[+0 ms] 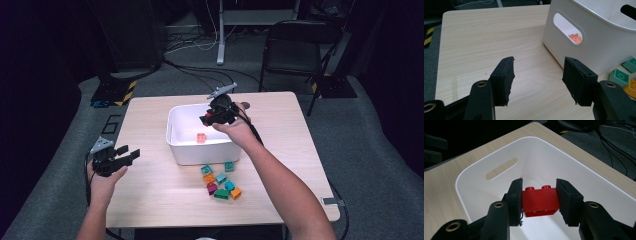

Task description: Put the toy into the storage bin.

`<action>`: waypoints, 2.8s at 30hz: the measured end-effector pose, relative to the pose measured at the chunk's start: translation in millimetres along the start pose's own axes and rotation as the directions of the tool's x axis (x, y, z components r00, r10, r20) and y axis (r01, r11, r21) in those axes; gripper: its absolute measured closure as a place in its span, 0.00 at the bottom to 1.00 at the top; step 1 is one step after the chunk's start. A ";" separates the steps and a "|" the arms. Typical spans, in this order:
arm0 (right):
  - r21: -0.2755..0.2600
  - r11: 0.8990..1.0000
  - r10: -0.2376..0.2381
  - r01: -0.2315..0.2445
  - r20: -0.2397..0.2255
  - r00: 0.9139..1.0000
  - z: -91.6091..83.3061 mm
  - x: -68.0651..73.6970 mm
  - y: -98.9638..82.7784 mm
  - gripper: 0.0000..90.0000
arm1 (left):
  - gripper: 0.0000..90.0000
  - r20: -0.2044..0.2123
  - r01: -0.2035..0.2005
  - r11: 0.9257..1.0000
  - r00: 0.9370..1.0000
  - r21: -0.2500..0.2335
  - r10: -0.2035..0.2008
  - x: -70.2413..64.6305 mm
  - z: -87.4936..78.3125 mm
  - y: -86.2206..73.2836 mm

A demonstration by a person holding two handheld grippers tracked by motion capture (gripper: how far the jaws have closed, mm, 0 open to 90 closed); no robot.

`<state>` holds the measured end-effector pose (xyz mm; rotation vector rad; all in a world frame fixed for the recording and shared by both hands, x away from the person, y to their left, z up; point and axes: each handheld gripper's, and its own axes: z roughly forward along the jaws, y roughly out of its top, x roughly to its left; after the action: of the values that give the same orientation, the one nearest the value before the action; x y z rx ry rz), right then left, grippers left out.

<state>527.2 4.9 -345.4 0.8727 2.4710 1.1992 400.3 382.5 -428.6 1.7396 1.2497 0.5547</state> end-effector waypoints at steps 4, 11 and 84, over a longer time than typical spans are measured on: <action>0.004 1.000 0.027 -0.027 0.021 0.999 10.8 -8.1 -0.3 0.64 | 0.47 -0.003 0.001 1.000 1.000 -0.008 -0.001 0.9 0.7 -0.4; 0.008 0.999 0.038 -0.038 0.043 0.998 22.7 -14.7 -0.1 0.64 | 0.47 -0.001 0.001 1.000 1.000 -0.004 -0.001 0.9 1.2 -0.3; -0.088 0.996 -0.013 0.017 0.042 0.999 -91.0 43.4 -77.5 0.64 | 0.47 -0.005 -0.007 1.000 1.000 0.007 0.007 -1.2 3.6 -1.7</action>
<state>419.2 -62.1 -347.7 0.8451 2.3682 1.2626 401.7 380.1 -431.7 1.7499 1.2510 0.5597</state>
